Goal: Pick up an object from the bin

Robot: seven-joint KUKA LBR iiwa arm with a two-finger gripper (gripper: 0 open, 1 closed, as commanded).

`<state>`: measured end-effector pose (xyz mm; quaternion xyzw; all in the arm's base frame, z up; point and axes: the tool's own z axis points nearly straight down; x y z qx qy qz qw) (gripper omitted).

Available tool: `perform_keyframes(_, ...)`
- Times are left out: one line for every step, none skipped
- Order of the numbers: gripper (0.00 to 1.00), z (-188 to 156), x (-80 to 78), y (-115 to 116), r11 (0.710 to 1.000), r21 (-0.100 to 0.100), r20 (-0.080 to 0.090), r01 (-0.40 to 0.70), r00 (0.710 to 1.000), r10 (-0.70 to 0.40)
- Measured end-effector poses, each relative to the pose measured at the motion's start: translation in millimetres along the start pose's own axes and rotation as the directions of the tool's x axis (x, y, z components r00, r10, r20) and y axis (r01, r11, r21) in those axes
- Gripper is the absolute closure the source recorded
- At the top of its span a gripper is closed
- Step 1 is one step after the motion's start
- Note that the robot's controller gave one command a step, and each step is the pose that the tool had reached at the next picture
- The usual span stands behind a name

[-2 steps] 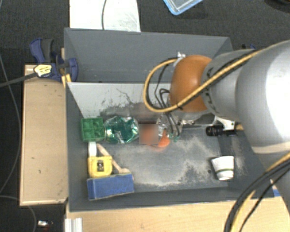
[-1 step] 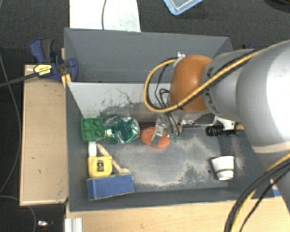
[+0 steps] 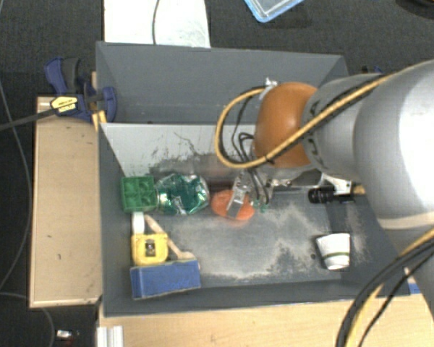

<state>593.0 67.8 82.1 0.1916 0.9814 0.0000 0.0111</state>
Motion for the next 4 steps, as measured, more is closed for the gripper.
perform_keyframes(1.00, -15.5, 7.7, -3.0, 1.000, 0.001, 0.000, 0.002, 1.000, -0.002)
perform_keyframes(1.00, -15.5, 7.8, -3.0, 1.000, 0.001, 0.000, 0.003, 1.000, -0.003)
perform_keyframes(1.00, -70.8, 9.1, -3.9, 1.000, 0.002, -0.003, 0.009, 1.000, -0.009)
perform_keyframes(1.00, -140.5, 12.2, -1.4, 0.999, 0.003, -0.004, 0.032, 0.999, -0.032)
